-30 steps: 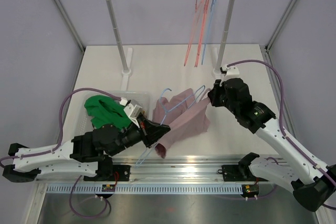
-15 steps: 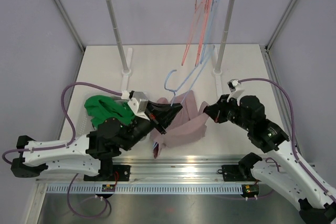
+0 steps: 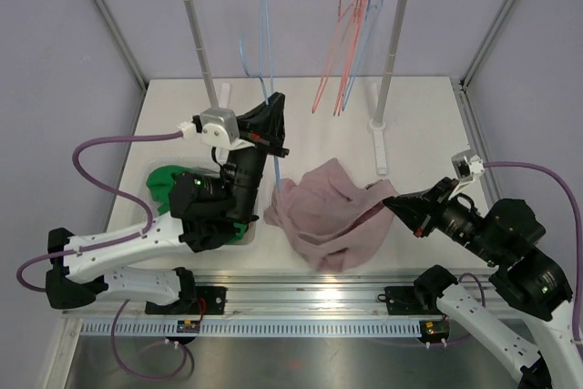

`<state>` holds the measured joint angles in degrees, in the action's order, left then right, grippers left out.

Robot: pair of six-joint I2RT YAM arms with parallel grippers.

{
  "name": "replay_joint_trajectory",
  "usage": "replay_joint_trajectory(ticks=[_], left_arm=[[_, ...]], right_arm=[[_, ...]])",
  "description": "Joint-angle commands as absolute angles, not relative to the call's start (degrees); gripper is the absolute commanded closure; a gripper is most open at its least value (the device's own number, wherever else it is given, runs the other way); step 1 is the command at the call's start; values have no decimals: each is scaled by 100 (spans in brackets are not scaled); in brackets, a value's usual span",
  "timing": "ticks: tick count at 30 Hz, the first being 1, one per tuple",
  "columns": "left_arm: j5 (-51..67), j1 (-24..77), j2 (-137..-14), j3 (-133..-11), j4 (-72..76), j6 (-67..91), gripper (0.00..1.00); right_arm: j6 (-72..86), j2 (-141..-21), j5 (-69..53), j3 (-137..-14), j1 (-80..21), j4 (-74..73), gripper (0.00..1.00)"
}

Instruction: Remove the tank top from the hanger

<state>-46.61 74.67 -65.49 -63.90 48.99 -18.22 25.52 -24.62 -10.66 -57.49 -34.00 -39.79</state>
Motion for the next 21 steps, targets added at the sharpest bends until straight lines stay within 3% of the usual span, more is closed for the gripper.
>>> replay_joint_trajectory(ticks=[1, 8, 11, 12, 13, 15, 21], left_arm=[[-4634, 7155, -6232, -6978, 2804, -129, 100], [-4351, 6918, -6126, -7382, -181, 1606, 100], [-3903, 6531, -6353, -7706, -1167, 2169, 100], [-3763, 6408, -6441, -7804, -1360, 2249, 100], [-3483, 6172, -6521, -7909, -1676, 2381, 100], [-3341, 6012, -6784, -8305, -2003, 2470, 100], [-2752, 5608, -7714, -9550, -2794, 2356, 100]], right_arm=[[2137, -2601, -1625, -6055, -3366, -4156, 100], [2434, -3303, -2206, -5239, -3366, -3499, 90], [2566, -3681, -2198, -4949, -3366, -3165, 69], [2566, -3787, -2006, -4931, -3366, -3181, 36], [2523, -3980, -1882, -4965, -3366, -3277, 29], [2514, -4069, -1488, -5018, -3366, -3374, 1], [2479, -3999, -484, -5370, -3366, -3894, 1]])
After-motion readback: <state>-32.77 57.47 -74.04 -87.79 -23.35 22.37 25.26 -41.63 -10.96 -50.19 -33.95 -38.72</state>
